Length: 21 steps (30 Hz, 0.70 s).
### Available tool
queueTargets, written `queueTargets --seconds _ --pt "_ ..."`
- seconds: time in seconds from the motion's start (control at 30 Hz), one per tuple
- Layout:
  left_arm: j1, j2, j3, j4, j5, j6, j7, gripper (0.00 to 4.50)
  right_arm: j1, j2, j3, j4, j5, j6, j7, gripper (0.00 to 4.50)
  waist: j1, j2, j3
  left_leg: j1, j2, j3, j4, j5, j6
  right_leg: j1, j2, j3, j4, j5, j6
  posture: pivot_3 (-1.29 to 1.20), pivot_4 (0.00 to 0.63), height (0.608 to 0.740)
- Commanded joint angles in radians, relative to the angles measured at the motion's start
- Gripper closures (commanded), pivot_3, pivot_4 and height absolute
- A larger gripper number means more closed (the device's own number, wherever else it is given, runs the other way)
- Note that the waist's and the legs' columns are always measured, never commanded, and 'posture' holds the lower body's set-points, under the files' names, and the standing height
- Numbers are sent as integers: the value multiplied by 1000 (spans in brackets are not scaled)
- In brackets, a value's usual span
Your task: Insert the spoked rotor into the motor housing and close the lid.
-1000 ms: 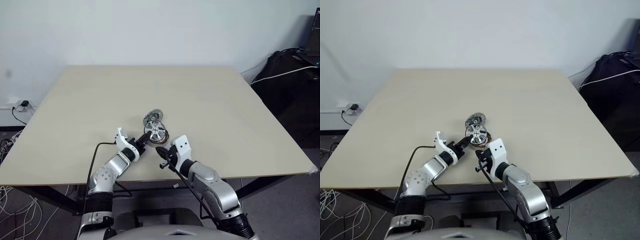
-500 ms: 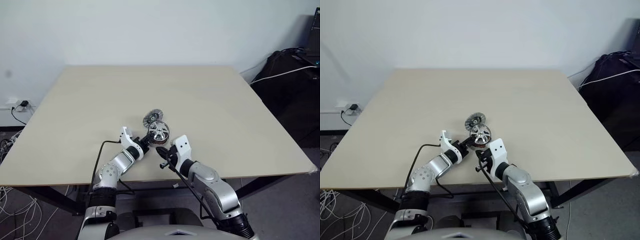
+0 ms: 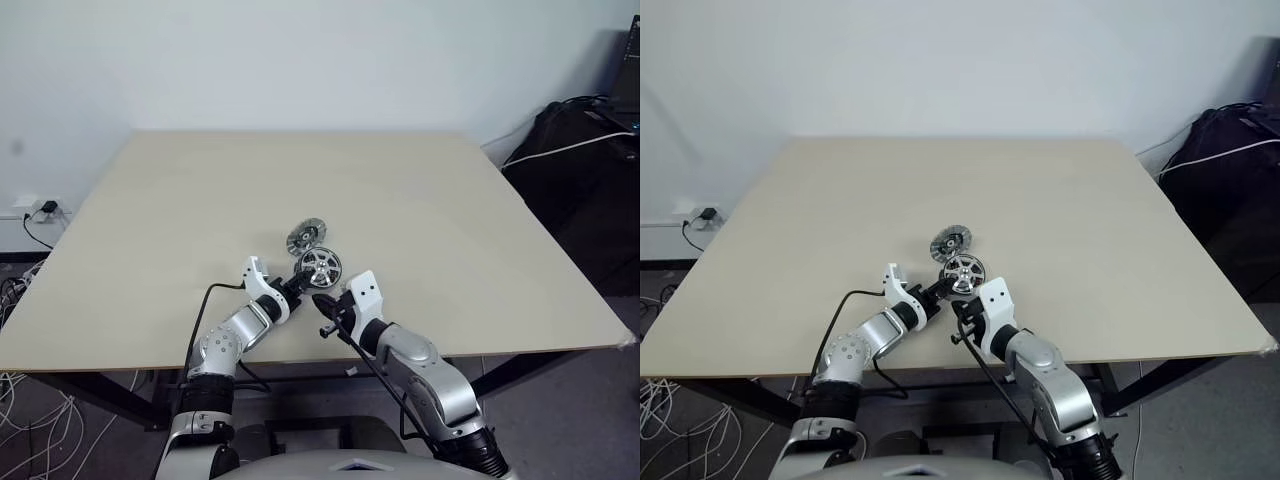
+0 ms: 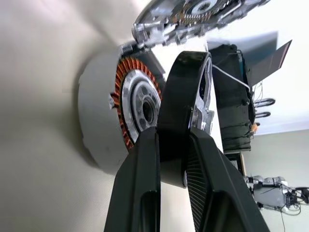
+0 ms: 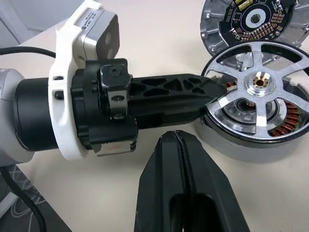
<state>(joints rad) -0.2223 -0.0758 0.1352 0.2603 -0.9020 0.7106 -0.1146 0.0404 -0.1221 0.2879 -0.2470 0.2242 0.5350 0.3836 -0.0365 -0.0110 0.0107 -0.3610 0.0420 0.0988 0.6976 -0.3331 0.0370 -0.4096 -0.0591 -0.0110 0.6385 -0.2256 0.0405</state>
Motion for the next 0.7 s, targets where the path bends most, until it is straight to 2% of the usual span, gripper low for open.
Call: queueTargets --seconds 0.03,0.4,0.7 --pt "-7 -120 -26 -16 -1 -1 -5 3750 -8 5 -2 -46 3 -11 -6 4500 0 0 0 0 0 0 0 0 0 0 0 0 0 0 0 0 0 740" --pt "-5 -114 -20 -41 -12 -34 -7 164 -8 3 -3 -46 7 -10 -9 4500 0 0 -1 2 0 0 0 0 4 3 0 0 0 2 2 0 0 740" --pt "22 -102 -10 -97 -29 -46 -6 164 -12 4 -4 -42 8 -8 -9 4500 -2 -2 0 1 0 -2 0 5 3 1 0 0 2 6 -1 0 0 740"
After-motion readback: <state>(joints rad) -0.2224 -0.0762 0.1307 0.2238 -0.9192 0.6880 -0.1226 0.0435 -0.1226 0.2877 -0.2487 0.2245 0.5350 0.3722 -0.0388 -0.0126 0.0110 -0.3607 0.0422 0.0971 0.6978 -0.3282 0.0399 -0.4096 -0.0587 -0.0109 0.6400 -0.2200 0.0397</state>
